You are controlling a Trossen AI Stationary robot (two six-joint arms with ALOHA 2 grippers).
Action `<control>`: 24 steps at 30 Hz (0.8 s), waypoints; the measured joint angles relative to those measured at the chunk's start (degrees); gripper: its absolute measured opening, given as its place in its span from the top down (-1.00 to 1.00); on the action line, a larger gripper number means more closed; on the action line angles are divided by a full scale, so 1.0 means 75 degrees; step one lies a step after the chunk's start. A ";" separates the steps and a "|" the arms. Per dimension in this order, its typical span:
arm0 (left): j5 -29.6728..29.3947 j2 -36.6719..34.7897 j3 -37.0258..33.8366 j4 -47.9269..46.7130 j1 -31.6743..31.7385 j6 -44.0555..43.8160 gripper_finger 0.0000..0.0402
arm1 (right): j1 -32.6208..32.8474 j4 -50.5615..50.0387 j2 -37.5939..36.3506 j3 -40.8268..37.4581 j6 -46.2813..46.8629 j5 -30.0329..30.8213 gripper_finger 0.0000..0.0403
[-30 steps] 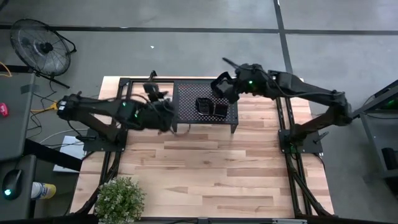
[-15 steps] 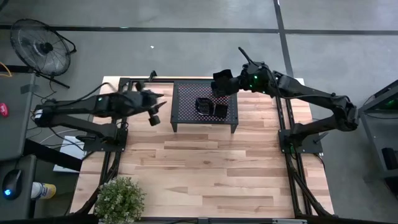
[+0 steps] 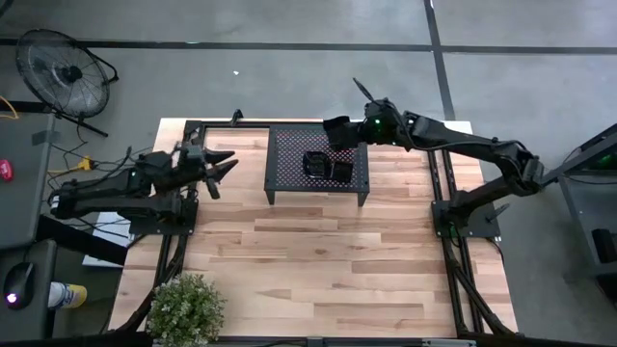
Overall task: Pick & Place Mini shaped plates
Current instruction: Stack the black distorted square plate on top of the other black distorted square plates on the shelf
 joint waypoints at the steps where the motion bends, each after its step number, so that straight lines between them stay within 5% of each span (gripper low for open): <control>1: 0.0018 -0.0188 -0.0134 0.0108 -0.0005 -0.0048 0.34 | 0.0000 -0.0001 0.0052 0.0000 0.0092 0.0012 1.00; 11: 0.0414 -0.1222 -0.0798 0.0185 -0.0008 -0.0702 0.34 | 0.0003 -0.0173 0.0176 0.0006 0.0544 0.0385 1.00; 24: 0.0435 -0.1434 -0.0870 0.0182 -0.0008 -0.0725 0.34 | 0.0055 -0.0421 0.0179 0.0006 0.0374 0.0253 0.97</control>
